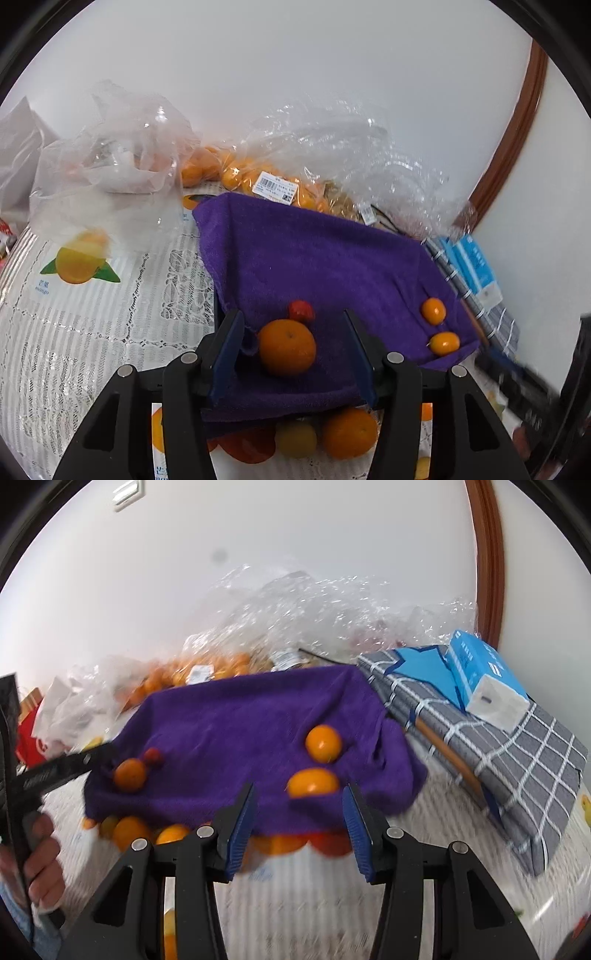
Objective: Organize fruits
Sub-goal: 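Carry both oranges onto the purple towel and open both tools, then grasp the orange with a green stem using the right tool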
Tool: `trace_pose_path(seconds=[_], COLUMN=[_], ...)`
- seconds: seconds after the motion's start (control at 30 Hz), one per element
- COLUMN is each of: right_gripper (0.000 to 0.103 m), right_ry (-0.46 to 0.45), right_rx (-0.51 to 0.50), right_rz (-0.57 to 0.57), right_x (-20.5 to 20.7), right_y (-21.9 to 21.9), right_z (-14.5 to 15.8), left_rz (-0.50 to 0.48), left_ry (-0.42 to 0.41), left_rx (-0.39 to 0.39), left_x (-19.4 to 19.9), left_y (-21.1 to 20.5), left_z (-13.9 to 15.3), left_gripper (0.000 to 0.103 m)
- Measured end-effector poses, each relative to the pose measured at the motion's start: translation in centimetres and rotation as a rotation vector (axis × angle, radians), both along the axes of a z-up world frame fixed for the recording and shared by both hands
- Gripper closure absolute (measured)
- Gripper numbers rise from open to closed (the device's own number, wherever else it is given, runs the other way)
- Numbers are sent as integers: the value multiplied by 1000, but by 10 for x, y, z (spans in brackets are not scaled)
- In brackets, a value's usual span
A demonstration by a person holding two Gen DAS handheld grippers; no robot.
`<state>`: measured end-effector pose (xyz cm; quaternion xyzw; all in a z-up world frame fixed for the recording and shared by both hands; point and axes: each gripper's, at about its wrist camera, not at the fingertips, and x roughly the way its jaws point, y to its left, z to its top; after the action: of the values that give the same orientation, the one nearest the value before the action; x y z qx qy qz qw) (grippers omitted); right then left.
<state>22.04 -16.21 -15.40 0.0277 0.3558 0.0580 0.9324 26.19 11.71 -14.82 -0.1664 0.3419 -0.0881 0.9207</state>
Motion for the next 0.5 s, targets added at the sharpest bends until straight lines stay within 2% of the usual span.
trace_pose_path(seconds=[0.13, 0.27, 0.5], right_gripper=[55, 55, 55], right_ry=[70, 88, 138], right_rx=[50, 20, 18], right_rz=[69, 115, 148], right_x=[-15, -21, -11], right_y=[15, 34, 47], right_z=[-8, -19, -31], left_rz=[24, 25, 25], left_ry=[-14, -38, -45], left_rx=[-21, -53, -33], left_x=[-3, -8, -8], left_y=[8, 15, 14], left_z=[4, 8, 9], left_gripper=[49, 46, 45])
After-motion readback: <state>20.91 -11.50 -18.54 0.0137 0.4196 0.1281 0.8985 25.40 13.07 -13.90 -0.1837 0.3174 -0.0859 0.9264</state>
